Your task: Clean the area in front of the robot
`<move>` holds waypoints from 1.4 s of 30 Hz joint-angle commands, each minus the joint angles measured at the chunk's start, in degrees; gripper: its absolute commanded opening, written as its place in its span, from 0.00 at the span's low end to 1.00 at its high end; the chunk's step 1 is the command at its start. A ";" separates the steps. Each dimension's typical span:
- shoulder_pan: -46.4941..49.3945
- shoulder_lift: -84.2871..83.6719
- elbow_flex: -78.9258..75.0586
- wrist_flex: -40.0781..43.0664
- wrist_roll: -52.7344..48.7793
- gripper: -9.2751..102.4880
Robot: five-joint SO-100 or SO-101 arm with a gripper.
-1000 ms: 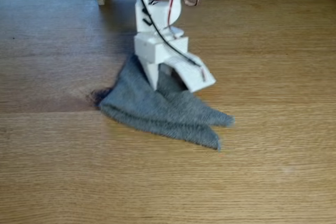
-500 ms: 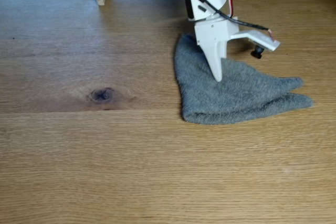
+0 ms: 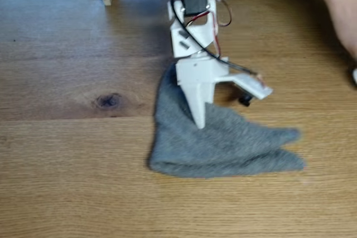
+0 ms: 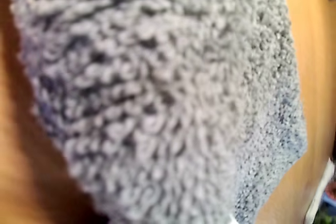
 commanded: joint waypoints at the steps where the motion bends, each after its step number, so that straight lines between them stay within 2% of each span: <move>1: 12.30 -1.23 -3.96 4.92 -0.53 0.08; 5: 16.17 2.72 -3.78 17.23 2.72 0.08; 9: 14.94 11.60 1.23 30.76 8.00 0.08; 13: 8.09 23.12 9.93 34.45 13.54 0.08; 21: -10.02 42.45 24.17 25.75 19.95 0.08; 26: -15.12 44.38 26.10 20.39 18.63 0.08; 36: -6.59 17.67 21.27 1.58 6.24 0.08; 42: -0.26 6.06 8.96 0.35 1.76 0.08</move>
